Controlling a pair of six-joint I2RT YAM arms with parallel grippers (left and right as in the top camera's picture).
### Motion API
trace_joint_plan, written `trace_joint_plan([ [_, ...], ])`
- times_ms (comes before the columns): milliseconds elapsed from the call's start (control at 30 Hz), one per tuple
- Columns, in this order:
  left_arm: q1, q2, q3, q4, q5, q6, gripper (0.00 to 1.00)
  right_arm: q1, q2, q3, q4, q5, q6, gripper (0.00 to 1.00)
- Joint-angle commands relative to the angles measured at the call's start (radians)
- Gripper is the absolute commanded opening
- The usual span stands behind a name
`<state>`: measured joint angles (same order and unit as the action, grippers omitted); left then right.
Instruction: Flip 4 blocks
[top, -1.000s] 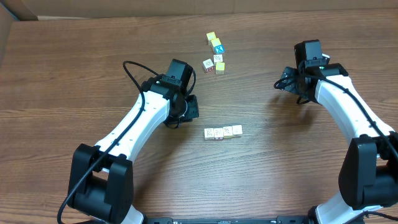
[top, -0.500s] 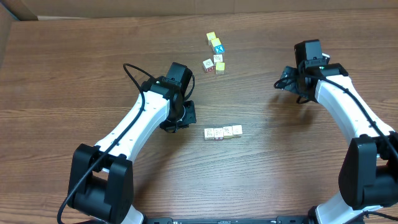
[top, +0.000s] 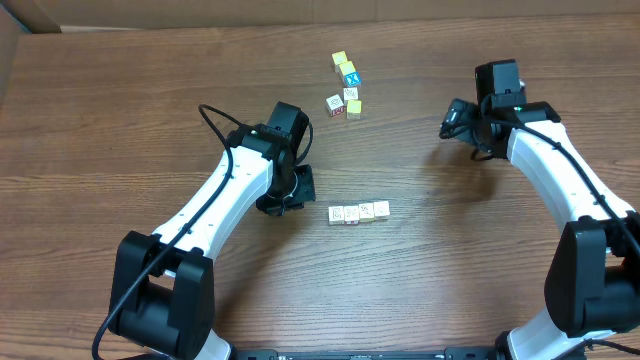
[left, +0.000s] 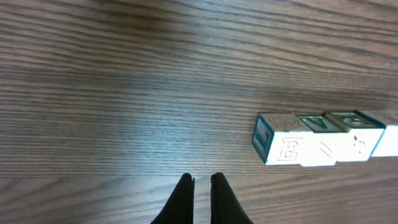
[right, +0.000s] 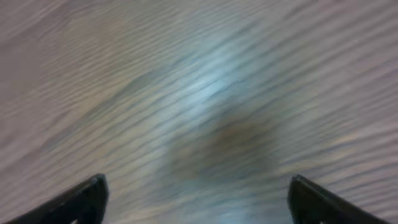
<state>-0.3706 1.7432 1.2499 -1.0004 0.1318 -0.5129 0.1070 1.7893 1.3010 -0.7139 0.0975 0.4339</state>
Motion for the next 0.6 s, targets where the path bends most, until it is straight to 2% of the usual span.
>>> trace_joint_plan([
  [0, 0.003, -0.009, 0.006, 0.000, 0.033, 0.027, 0.04, 0.002, -0.007, 0.015, -0.034, -0.246, -0.043, 0.28],
  [33, 0.003, -0.009, 0.006, 0.003, 0.029, 0.027, 0.04, 0.004, -0.007, 0.014, -0.054, -0.281, -0.042, 0.09],
  [67, 0.003, -0.009, 0.006, 0.003, 0.026, 0.027, 0.04, 0.005, -0.007, 0.014, -0.072, -0.305, -0.042, 0.04],
  [333, 0.003, -0.009, 0.001, 0.014, -0.008, 0.026, 0.04, 0.035, -0.007, 0.010, -0.249, -0.324, -0.041, 0.04],
  [567, 0.003, -0.009, -0.046, 0.078, -0.008, 0.025, 0.04, 0.081, -0.007, -0.051, -0.240, -0.335, -0.014, 0.04],
])
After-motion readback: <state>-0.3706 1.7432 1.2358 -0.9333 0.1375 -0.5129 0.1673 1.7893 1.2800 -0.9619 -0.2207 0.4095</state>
